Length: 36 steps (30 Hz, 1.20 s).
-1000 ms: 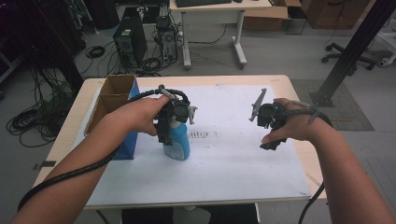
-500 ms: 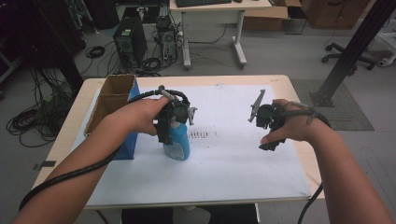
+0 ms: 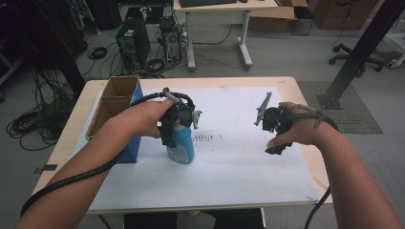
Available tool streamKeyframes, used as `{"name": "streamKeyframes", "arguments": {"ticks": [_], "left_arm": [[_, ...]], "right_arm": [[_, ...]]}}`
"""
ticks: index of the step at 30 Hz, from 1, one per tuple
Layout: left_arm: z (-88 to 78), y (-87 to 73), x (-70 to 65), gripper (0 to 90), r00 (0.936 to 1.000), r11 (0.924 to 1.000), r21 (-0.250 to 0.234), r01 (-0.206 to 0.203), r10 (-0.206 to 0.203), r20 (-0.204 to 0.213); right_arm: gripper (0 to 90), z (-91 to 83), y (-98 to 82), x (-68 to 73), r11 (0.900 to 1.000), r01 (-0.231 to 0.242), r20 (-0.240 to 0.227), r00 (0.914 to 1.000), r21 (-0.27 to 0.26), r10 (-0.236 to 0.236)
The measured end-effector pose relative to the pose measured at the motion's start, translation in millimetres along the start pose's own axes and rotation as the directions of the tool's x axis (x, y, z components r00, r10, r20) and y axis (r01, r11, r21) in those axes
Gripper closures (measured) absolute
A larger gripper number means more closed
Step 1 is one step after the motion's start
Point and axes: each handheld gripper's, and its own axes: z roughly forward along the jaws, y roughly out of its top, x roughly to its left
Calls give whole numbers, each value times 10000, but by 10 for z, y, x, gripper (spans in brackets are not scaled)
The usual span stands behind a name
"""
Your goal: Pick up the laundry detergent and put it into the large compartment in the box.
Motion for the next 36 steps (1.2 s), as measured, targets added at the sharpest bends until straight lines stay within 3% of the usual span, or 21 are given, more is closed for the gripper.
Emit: {"name": "streamKeyframes", "arguments": {"ticks": [13, 20, 36], "left_arm": [[3, -16, 1, 186, 10000, 10000, -82, -33, 34, 40], [-5, -26, -1, 199, 9999, 9998, -168, -71, 69, -132], [6, 36, -7, 279, 9997, 9997, 82, -240, 240, -60]], "right_arm": [[69, 10, 53, -4, 9999, 113, -16, 9999, 6, -113], [69, 16, 77, -1, 9999, 127, -35, 9999, 78, -127], [70, 29, 74, 10, 9999, 139, 1, 9999, 88, -139]]}}
